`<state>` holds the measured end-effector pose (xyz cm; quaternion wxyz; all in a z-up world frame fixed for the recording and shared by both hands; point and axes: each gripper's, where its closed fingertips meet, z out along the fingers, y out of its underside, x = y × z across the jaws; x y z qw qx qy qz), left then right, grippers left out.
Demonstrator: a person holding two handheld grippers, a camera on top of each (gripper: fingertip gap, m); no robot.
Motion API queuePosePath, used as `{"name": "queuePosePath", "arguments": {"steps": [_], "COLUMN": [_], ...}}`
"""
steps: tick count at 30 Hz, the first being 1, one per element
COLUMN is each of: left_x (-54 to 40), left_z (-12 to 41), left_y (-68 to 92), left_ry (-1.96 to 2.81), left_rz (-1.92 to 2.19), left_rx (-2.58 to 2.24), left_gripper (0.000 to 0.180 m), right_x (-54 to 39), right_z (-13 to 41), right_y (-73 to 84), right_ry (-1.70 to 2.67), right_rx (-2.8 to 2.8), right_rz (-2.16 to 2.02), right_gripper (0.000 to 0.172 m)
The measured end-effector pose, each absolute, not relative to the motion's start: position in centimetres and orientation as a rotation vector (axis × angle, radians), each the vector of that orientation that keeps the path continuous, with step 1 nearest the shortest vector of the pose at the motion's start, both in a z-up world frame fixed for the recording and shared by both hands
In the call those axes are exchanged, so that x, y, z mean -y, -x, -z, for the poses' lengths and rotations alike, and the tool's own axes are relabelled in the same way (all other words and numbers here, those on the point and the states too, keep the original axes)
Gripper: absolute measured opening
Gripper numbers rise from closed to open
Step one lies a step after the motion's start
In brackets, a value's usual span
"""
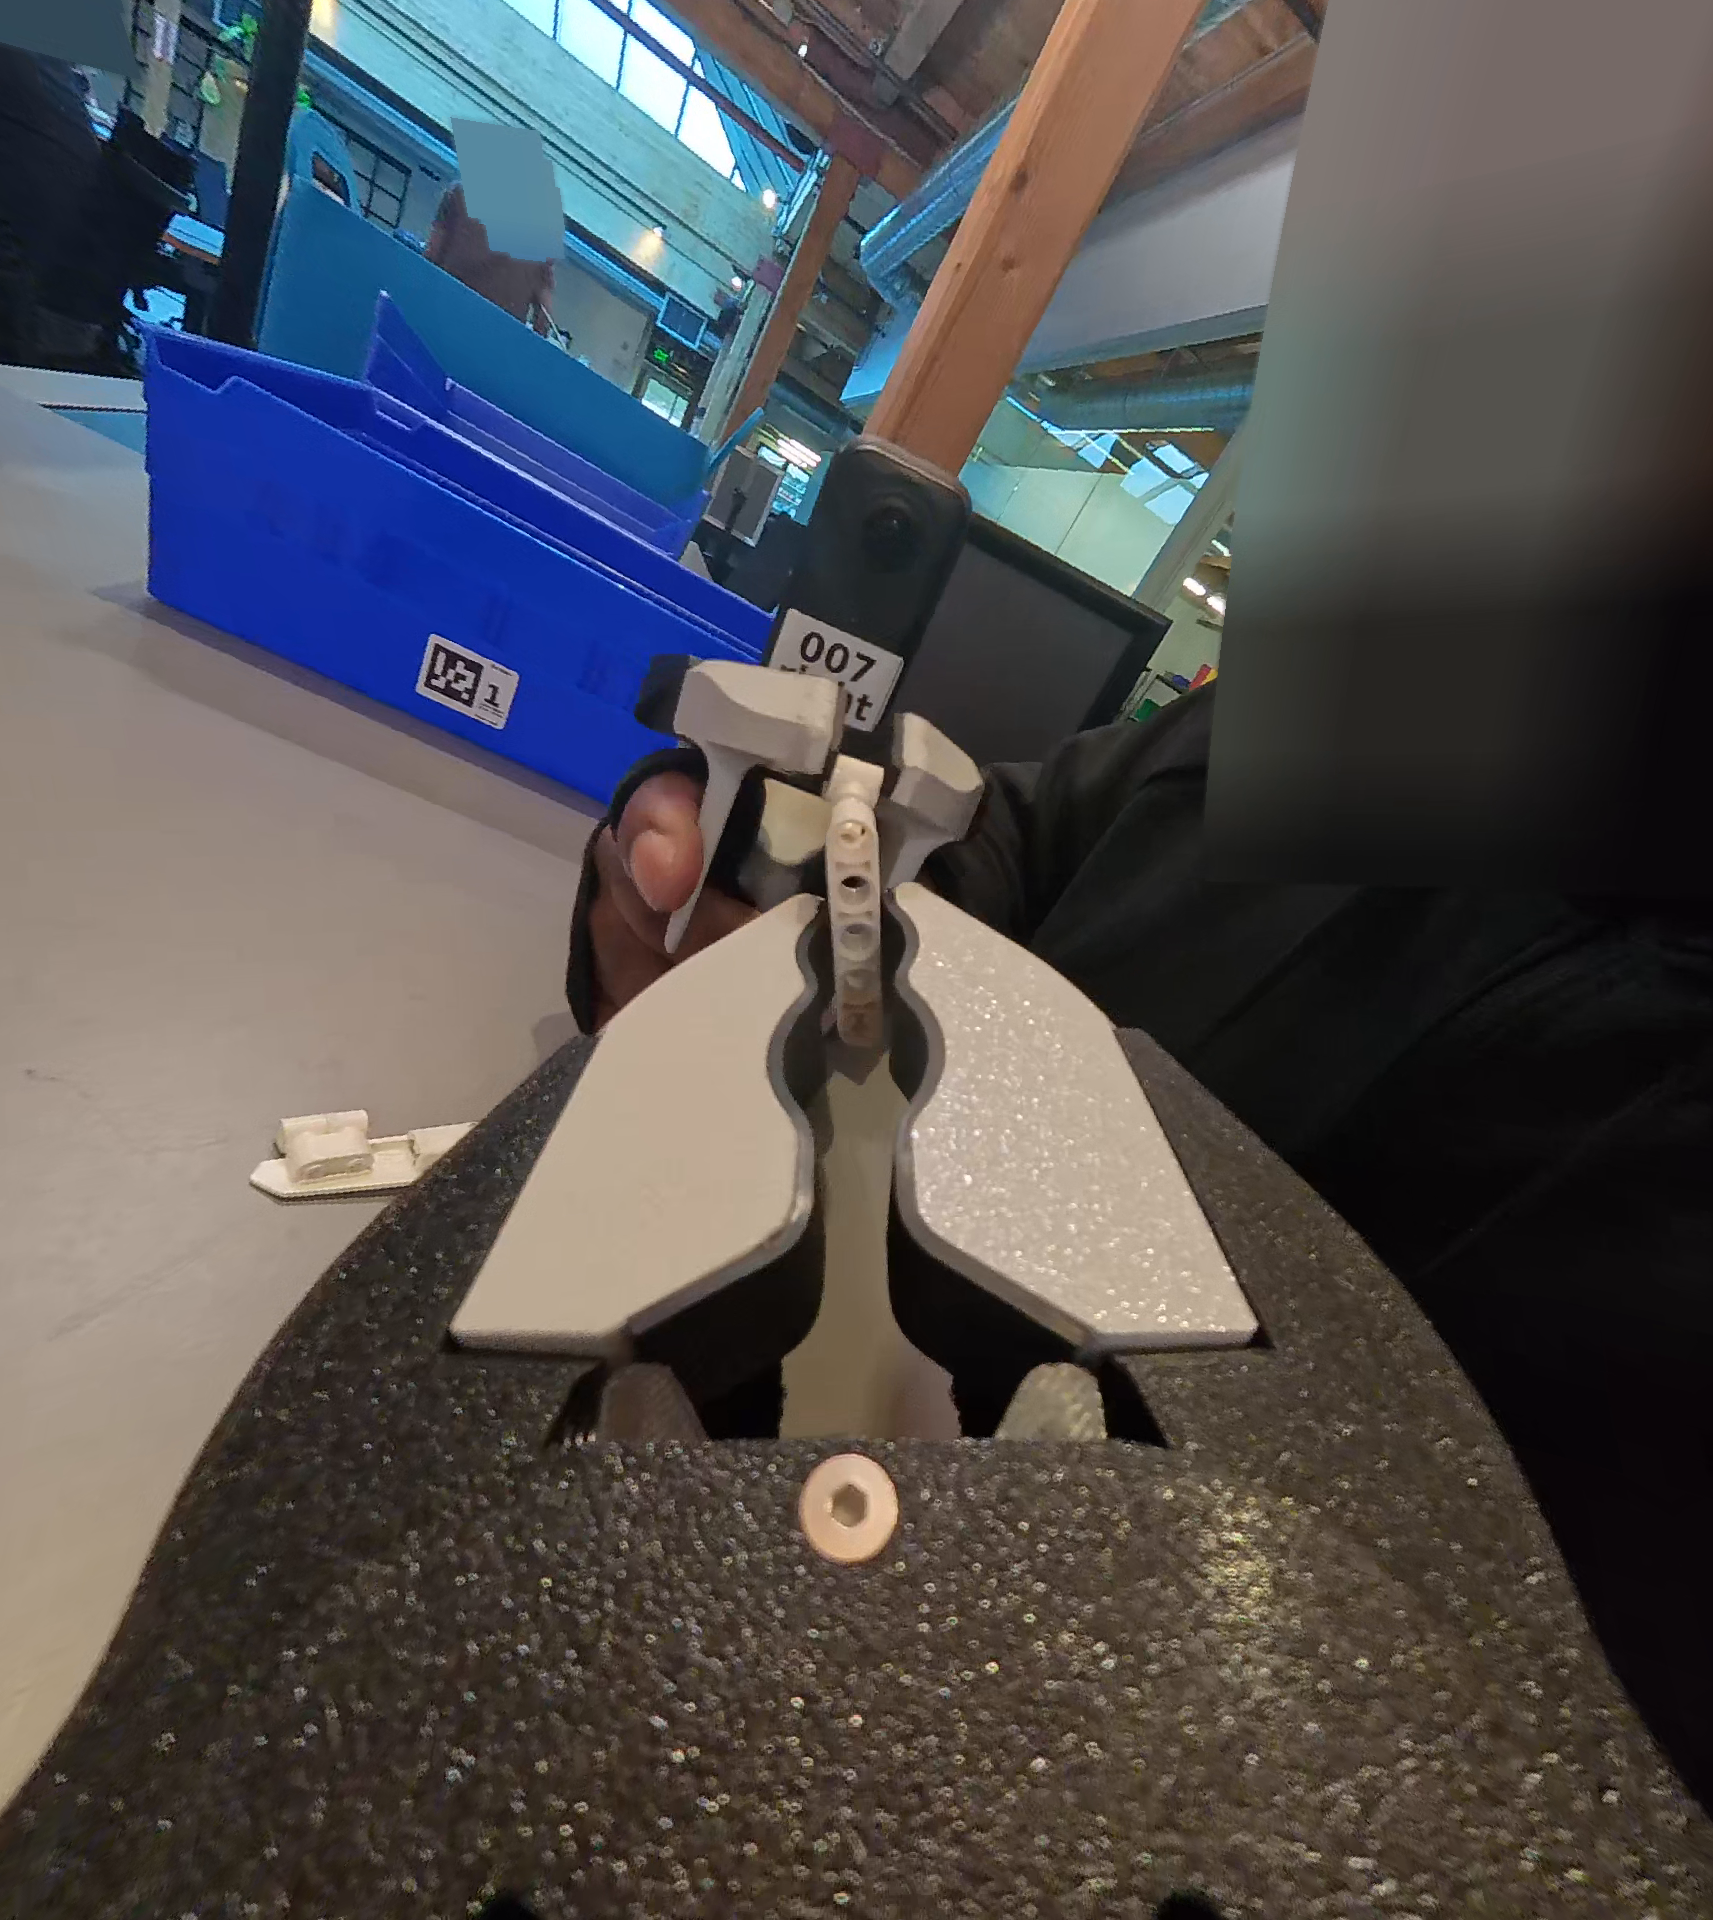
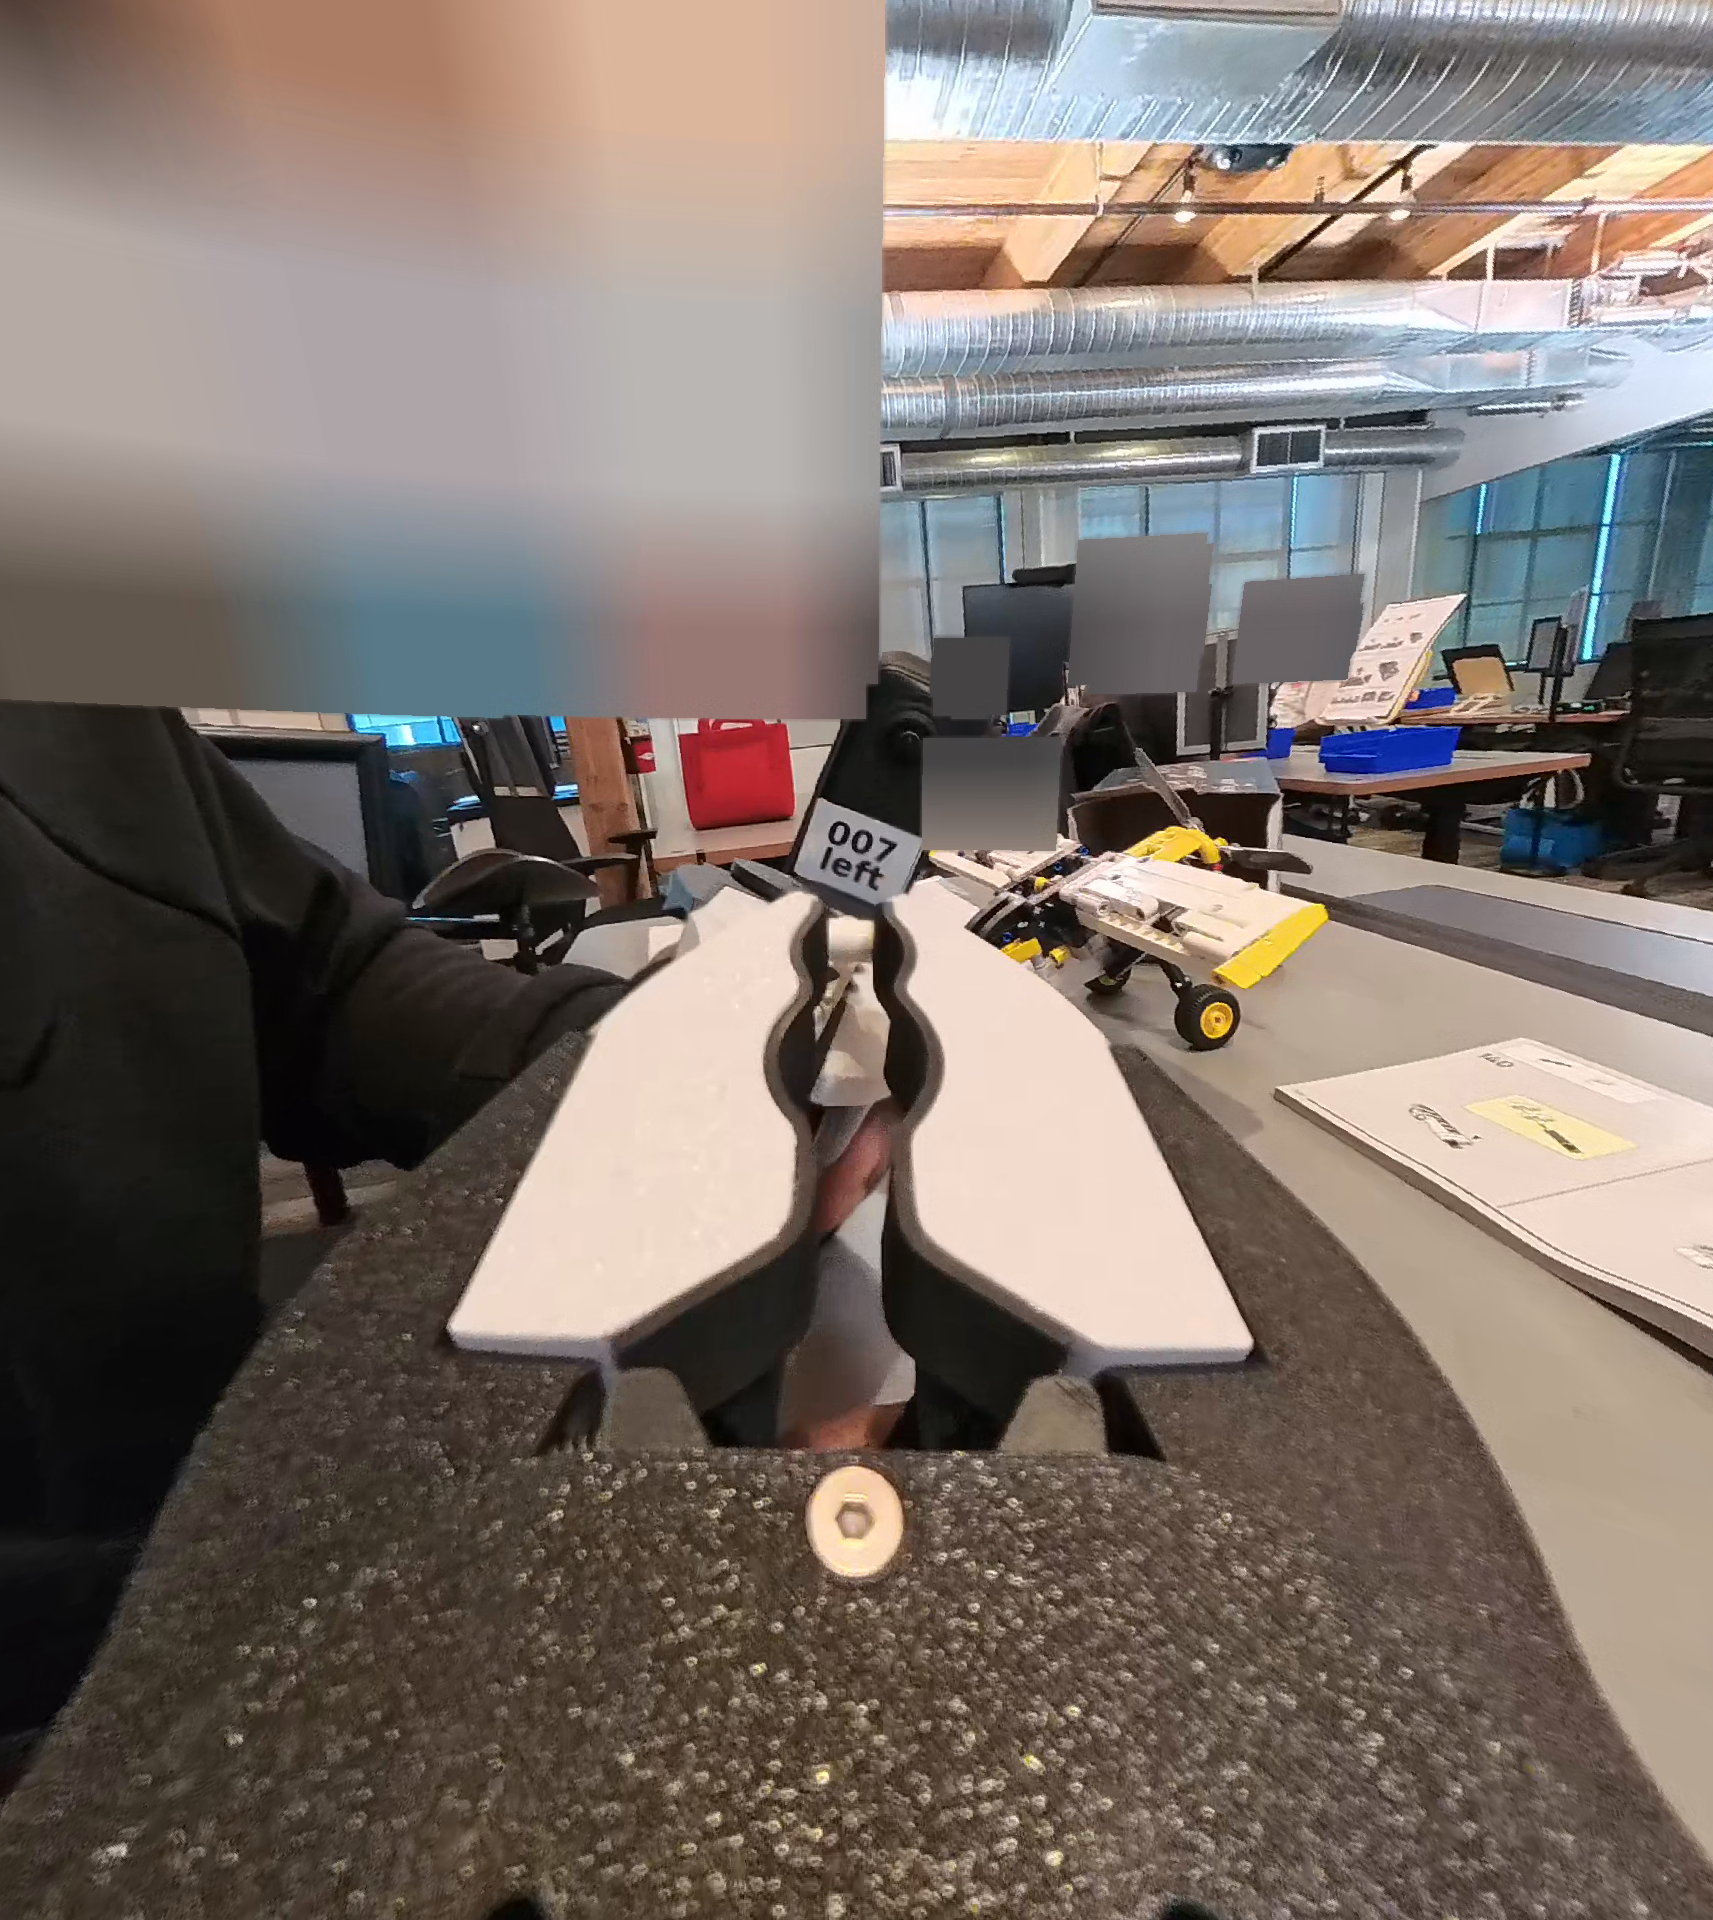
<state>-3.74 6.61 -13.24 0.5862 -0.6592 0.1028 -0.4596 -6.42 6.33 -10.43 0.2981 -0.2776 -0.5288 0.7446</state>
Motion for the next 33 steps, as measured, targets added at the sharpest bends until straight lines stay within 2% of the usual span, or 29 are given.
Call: {"name": "queuePosePath", "arguments": {"steps": [8,15,20,25,33], "left_x": [-6.6,-5.8,-5.9,-6.5,-6.7], "left_z": [13.2,12.2,12.4,13.5,16.1], "left_y": [4.1,2.7,2.5,2.7,3.8], "left_ry": [1.528,1.45,1.474,1.597,1.868], "left_rz": [1.042,1.345,1.4,1.125,0.589], "left_rx": [-0.24,-0.214,-0.185,-0.253,-0.494], "left_gripper": [0.008,0.008,0.008,0.008,0.008], "right_x": [-6.3,-5.8,-5.9,-5.7,-5.4], "right_z": [10.7,9.8,10.2,10.8,12.1], "right_y": [6.6,5.6,5.6,6.0,6.0], "right_ry": [0.759,0.599,0.522,0.563,0.645], "right_rx": [1.415,1.403,1.435,1.459,1.58], "right_rz": [-1.972,-1.935,-1.805,-1.698,-1.755], "right_gripper": [0.008,0.008,0.008,0.008,0.008]}}
